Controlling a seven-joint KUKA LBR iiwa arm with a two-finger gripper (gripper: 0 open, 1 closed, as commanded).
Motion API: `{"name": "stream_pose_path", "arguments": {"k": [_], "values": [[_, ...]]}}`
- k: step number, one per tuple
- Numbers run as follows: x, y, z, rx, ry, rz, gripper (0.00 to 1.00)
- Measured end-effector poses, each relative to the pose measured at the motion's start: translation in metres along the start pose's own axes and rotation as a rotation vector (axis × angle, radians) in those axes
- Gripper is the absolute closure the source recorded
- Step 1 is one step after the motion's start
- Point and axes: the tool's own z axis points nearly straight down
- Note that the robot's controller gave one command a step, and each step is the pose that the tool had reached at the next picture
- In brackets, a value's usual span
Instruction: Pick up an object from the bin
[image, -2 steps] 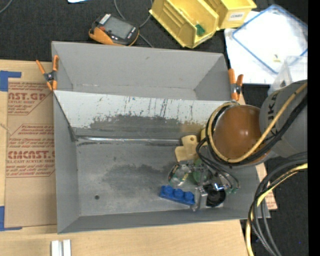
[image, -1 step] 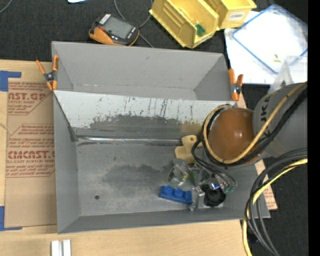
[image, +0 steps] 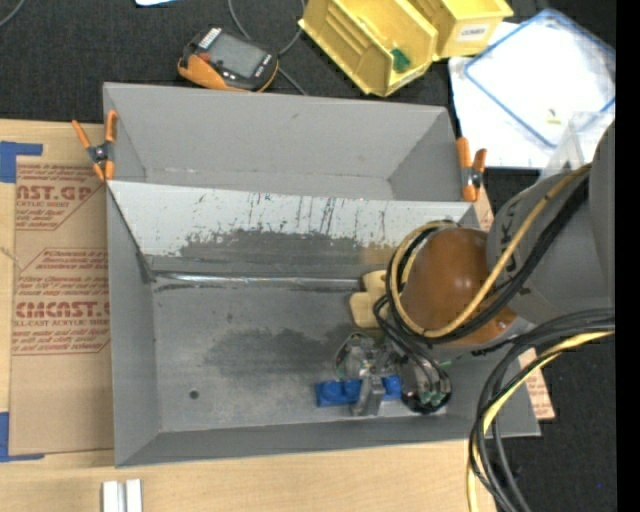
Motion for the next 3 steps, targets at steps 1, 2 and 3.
{"name": "stream_pose_path", "arguments": {"k": [1,2,3], "values": [[0.0,0.0,0.0,0.0,0.0,0.0,1.0],[0.001,0.0,-0.01,0.0,0.005,0.0,1.0],[0.001,0.0,-0.027,0.0,0.004,0.0,1.0]]}}
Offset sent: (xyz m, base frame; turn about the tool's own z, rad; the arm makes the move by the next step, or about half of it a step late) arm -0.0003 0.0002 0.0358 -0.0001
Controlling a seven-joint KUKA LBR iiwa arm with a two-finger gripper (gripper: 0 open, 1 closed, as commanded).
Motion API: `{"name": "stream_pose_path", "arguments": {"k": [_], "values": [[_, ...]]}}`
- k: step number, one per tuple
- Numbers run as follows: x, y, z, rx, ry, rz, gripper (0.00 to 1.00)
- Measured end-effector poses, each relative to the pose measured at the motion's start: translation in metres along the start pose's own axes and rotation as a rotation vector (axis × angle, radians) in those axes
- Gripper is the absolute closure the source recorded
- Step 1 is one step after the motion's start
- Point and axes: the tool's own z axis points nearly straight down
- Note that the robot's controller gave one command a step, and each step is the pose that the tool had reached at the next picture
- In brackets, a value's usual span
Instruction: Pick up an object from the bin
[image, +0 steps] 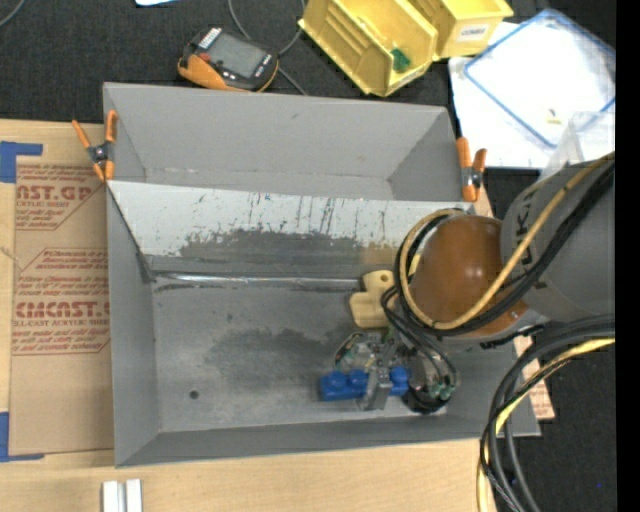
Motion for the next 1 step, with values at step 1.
{"name": "stream_pose_path", "arguments": {"k": [1], "values": [[0.0018,0.0003,-0.0216,0.0,0.007,0.001,1.0]]}}
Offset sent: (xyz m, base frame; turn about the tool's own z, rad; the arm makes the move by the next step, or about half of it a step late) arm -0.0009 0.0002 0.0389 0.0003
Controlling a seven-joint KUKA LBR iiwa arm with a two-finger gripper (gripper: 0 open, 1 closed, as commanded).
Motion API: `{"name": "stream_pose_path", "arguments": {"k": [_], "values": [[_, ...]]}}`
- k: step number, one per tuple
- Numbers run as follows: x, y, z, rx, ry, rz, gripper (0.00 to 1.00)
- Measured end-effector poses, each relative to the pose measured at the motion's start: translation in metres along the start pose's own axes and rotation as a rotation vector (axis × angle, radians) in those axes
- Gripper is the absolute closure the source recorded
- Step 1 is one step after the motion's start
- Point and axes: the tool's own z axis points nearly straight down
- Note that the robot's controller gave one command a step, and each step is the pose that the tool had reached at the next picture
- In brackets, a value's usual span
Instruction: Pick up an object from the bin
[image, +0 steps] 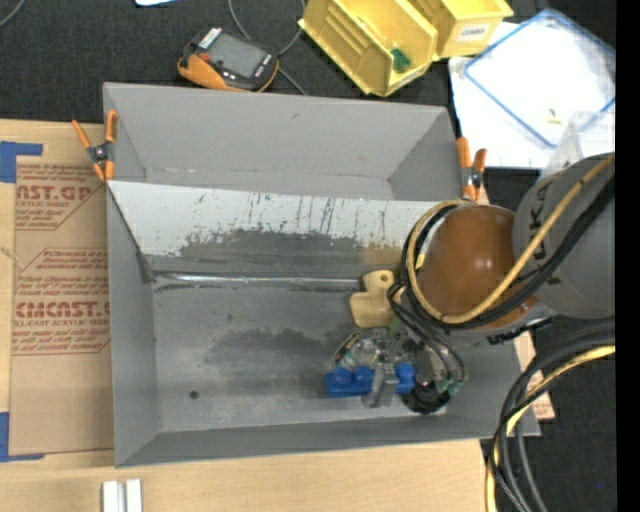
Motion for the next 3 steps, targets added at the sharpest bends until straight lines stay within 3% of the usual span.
{"name": "stream_pose_path", "arguments": {"k": [1,3], "values": [[-0.002,0.0,-0.025,0.001,-0.008,0.0,1.0],[-0.001,0.0,-0.059,0.001,-0.006,0.0,1.0]]}}
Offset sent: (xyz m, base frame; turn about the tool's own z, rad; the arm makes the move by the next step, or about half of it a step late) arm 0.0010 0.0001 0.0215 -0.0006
